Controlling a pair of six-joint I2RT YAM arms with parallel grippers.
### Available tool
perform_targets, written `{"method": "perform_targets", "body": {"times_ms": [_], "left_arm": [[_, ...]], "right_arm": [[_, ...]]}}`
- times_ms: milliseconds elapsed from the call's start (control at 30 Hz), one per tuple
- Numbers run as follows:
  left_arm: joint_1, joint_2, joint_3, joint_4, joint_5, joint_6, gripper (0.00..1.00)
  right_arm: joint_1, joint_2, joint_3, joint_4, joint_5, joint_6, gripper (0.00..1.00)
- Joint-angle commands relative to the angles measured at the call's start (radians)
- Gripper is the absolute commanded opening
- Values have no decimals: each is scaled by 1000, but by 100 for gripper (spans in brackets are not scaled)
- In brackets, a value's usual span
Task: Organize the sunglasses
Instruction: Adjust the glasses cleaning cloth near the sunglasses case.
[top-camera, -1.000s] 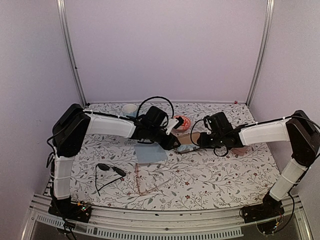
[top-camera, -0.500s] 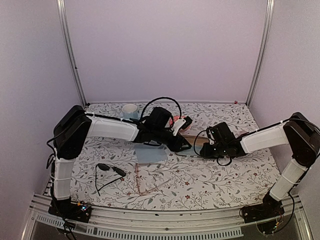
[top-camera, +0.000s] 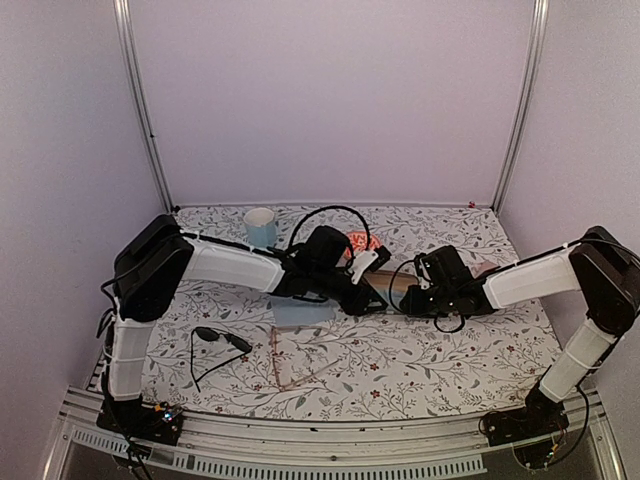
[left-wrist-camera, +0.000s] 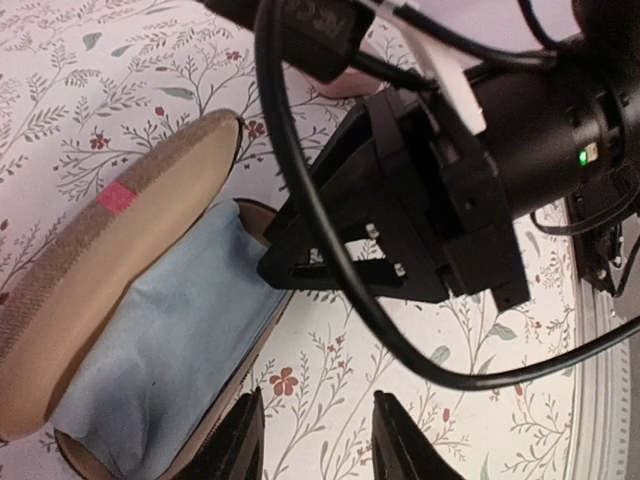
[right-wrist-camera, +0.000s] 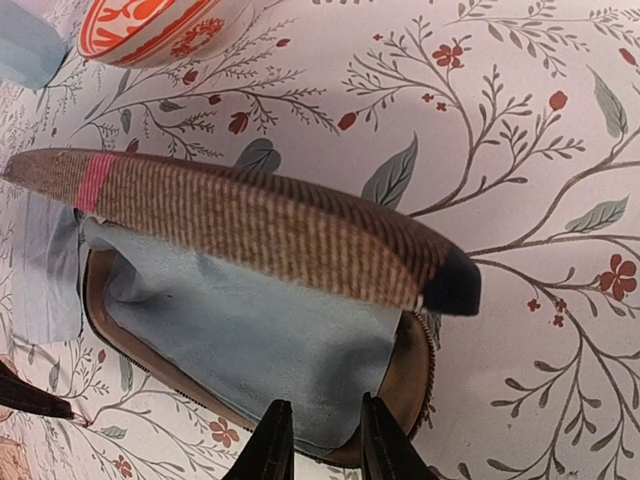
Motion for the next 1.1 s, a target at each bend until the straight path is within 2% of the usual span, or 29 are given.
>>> {"method": "perform_targets", "body": {"times_ms": [0, 167, 467, 1067], "left_arm": [[-3, 21, -36, 28, -12, 51, 38], [-1, 16, -57, 53, -40, 65, 39], [12, 55, -10, 36, -102, 90, 40], [35, 142, 85, 23, -146, 36, 40]], "right_arm": [[-6, -29, -18, 22, -14, 15, 25], [-6, -21, -16, 29, -23, 20, 25], [-6, -16, -16, 29, -25, 23, 24], [-5, -19, -23, 30, -25, 26, 24]]}}
